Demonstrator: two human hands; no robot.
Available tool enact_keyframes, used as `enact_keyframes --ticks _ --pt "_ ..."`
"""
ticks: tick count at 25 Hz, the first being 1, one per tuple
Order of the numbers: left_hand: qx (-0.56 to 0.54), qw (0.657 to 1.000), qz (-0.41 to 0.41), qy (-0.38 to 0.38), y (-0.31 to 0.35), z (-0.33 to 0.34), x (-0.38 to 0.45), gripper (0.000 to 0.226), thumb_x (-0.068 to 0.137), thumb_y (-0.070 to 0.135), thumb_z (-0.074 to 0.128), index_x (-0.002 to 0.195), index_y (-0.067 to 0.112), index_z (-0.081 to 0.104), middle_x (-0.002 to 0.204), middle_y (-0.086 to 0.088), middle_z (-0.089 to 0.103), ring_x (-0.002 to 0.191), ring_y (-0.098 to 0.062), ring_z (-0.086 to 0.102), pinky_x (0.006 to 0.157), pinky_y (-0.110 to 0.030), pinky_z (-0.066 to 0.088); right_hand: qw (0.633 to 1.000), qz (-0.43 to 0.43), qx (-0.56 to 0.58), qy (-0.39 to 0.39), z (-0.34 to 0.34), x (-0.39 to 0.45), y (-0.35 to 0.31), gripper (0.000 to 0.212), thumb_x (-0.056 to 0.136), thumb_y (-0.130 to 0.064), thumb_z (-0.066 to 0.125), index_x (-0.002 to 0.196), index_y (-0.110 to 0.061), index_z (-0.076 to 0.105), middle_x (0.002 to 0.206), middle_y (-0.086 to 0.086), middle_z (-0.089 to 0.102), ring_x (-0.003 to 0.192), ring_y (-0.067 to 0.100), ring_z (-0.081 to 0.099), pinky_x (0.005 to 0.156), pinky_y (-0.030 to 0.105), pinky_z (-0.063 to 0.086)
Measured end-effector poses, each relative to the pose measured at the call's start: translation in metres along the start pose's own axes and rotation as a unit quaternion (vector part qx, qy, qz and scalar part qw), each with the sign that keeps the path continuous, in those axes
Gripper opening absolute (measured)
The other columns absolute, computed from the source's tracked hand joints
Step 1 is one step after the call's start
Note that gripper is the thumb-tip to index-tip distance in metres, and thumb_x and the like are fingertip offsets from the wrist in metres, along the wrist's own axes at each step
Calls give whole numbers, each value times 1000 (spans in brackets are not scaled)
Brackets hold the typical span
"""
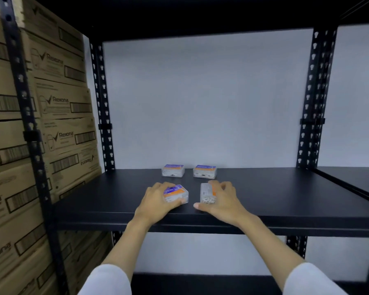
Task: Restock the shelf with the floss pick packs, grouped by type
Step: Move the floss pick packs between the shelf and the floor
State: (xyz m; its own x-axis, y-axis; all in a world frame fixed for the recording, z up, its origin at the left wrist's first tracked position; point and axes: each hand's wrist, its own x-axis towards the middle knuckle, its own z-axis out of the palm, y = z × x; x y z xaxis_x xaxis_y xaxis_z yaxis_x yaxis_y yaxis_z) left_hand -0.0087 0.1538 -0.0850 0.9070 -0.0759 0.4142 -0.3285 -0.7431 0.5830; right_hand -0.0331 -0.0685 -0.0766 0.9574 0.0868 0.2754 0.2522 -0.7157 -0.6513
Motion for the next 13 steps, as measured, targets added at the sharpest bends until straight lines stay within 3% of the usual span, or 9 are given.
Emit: enact_keyframes --ticks 3,6,8,13 --pt "3 1000 3 0 0 -1 0 55 74 58 70 122 39 53 116 10 51 110 -14 44 93 -34 45 999 -13 2 31 4 2 -1 52 77 -48 69 115 -23 46 117 -1 29 116 18 39 96 31 41" --pt "6 1000 0 -2 0 -1 -1 55 74 58 70 123 39 52 116 11 50 110 -14 43 92 -33 44 997 -29 47 52 -1 -1 2 44 83 -47 64 117 -25 49 117 -4 37 108 18 51 93 28 43" --pt "9 1000 -2 -2 1 -2 -1 54 75 58 69 123 39 52 116 11 49 110 -13 42 91 -31 44 996 -48 10 74 -1 -3 4 43 85 -50 59 118 -26 48 117 -4 45 104 18 54 89 31 47" --pt "15 1000 0 -2 3 -3 -2 54 76 58 69 124 38 51 116 10 49 110 -14 42 92 -31 43 984 -62 -38 162 -3 0 6 42 93 -53 42 127 -30 37 90 9 61 79 24 59 61 34 48"
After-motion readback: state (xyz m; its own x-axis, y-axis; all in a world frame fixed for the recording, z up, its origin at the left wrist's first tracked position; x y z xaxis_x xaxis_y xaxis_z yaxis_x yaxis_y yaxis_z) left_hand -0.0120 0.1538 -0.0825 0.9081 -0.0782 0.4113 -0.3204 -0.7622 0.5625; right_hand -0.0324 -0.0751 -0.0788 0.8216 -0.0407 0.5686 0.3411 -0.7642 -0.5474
